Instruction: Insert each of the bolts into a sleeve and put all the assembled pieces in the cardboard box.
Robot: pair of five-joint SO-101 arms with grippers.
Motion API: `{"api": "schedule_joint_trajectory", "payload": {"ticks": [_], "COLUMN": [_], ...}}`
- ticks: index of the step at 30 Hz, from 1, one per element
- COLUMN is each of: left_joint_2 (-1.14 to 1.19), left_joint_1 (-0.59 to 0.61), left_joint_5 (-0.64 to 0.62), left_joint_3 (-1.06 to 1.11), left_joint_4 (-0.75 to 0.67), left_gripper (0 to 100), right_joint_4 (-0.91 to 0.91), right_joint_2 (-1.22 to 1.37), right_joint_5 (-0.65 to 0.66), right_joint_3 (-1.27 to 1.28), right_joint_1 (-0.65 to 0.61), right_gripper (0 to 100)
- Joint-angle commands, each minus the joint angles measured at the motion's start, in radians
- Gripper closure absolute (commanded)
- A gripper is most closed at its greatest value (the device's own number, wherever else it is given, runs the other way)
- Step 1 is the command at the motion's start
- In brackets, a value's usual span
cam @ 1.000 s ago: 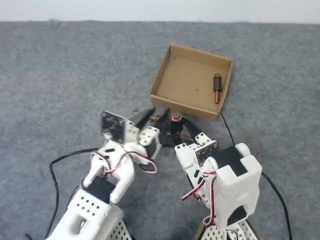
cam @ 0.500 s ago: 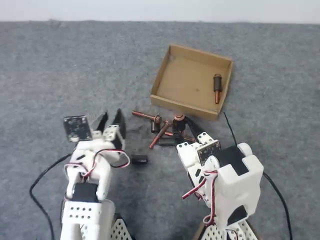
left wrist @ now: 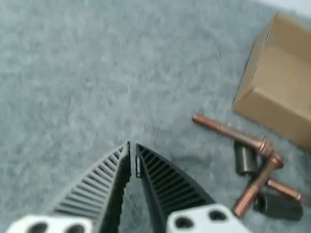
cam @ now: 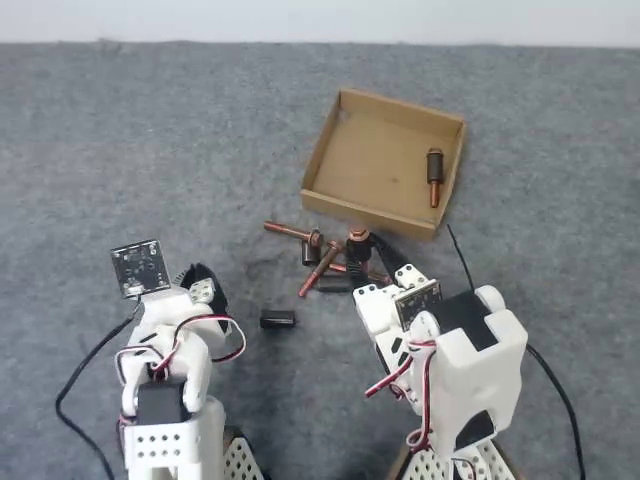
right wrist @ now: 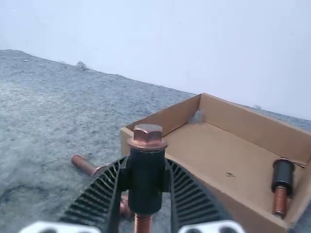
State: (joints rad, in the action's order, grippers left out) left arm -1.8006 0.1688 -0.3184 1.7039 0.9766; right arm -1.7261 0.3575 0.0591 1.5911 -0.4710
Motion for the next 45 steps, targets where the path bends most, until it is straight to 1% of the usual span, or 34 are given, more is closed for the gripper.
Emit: {"api": "schedule_joint_trajectory", "payload": {"ticks": [1, 5, 7, 10, 12, 14, 17, 27, 37, 45], "left_joint_2": [-0.02, -0.018, -0.02, -0.02, -0.02, -0.02, -0.018, -0.018, -0.017, -0.017], "left_joint_1": [-0.003, -0.003, -0.005, -0.005, -0.005, -0.005, -0.005, -0.009, -0.011, -0.011], "left_joint_5": [-0.005, -0.005, 0.037, 0.144, 0.186, 0.196, 0.198, 0.199, 0.199, 0.199], "left_joint_3": [-0.018, -0.018, -0.018, -0.018, -0.018, -0.018, -0.018, -0.018, -0.018, -0.018], "left_joint_4": [0.006, 0.018, 0.038, 0.044, 0.044, 0.044, 0.044, 0.041, 0.04, 0.04], "left_gripper": [99, 99, 99, 99, 99, 99, 99, 99, 99, 99], "right_joint_4": [-0.024, -0.024, -0.024, -0.024, -0.024, -0.021, 0.051, 0.433, 1.015, 1.366], "right_joint_2": [-0.045, -0.047, -0.05, -0.054, -0.054, -0.054, -0.056, -0.056, -0.058, -0.056], "right_joint_5": [0.012, 0.012, 0.012, 0.014, 0.014, 0.014, 0.014, 0.014, 0.014, 0.014], "right_joint_3": [-0.074, -0.155, -0.193, -0.249, -0.29, -0.331, -0.407, -0.724, -0.999, -1.137], "right_joint_1": [0.071, 0.179, 0.214, 0.231, 0.232, 0.231, 0.228, 0.236, 0.254, 0.292], "right_gripper": [99.2, 99.2, 99.2, 99.2, 99.2, 99.2, 99.2, 99.2, 99.2, 99.2]}}
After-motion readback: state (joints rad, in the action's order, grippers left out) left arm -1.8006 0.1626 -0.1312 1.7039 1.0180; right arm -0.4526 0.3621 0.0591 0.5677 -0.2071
